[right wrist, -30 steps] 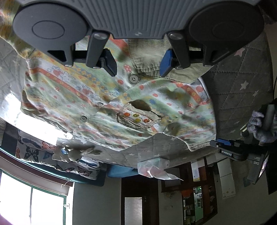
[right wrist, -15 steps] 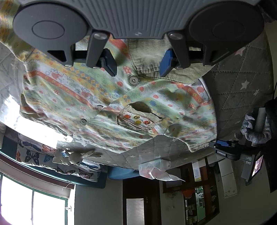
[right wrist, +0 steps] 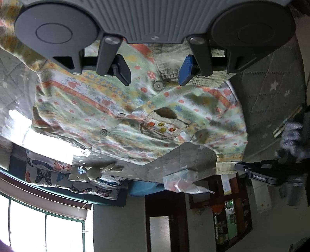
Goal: Fold clothes
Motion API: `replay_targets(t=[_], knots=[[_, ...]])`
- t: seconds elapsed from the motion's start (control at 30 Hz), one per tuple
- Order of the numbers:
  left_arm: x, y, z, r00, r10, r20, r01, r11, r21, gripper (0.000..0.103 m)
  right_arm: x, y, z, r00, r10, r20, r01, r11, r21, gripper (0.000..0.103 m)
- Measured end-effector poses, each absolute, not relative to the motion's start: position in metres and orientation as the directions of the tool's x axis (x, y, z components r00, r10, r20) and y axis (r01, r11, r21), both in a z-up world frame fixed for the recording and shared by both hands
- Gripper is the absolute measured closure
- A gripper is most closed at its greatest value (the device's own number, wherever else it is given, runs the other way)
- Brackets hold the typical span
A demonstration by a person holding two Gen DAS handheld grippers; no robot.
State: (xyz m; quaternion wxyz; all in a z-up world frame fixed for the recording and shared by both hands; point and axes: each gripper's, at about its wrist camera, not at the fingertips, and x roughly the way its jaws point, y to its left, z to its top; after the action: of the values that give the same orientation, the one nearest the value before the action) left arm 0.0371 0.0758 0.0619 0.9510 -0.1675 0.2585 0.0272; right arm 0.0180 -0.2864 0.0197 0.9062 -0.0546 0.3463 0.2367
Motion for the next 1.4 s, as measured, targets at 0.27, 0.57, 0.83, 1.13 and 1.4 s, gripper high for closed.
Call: replay_targets(t=[0.27, 0.57, 0.83, 1.13, 1.4], knots=[[0.015, -0.021, 0.091, 0.827, -0.408, -0.388, 0.245, 0.881, -0.406, 0.097, 0.02, -0.31, 0.03, 0.684, 0.376, -0.625, -0.394, 0.911, 0.117, 0.048], [0.013, -0.096, 0.039, 0.631, -0.57, -0.526, 0.404, 0.82, -0.405, 0.094, 0.027, -0.351, 0.031, 0.695, 0.355, -0.625, -0.256, 0.935, 0.246, 0.053], [-0.006, -0.097, 0.029, 0.616, -0.565, -0.549, 0.455, 0.824, -0.337, 0.06, 0.036, -0.344, 0.024, 0.65, 0.407, -0.642, -0.256, 0.912, 0.32, 0.055], [-0.004, -0.032, 0.042, 0.751, -0.389, -0.533, 0.293, 0.92, -0.259, 0.049, 0.046, -0.328, 0.007, 0.59, 0.399, -0.702, -0.226, 0.916, 0.331, 0.065], [0.005, -0.002, 0.03, 0.767, -0.316, -0.559, 0.192, 0.944, -0.27, 0.048, 0.052, -0.323, 0.003, 0.572, 0.387, -0.723, -0.189, 0.92, 0.342, 0.078]])
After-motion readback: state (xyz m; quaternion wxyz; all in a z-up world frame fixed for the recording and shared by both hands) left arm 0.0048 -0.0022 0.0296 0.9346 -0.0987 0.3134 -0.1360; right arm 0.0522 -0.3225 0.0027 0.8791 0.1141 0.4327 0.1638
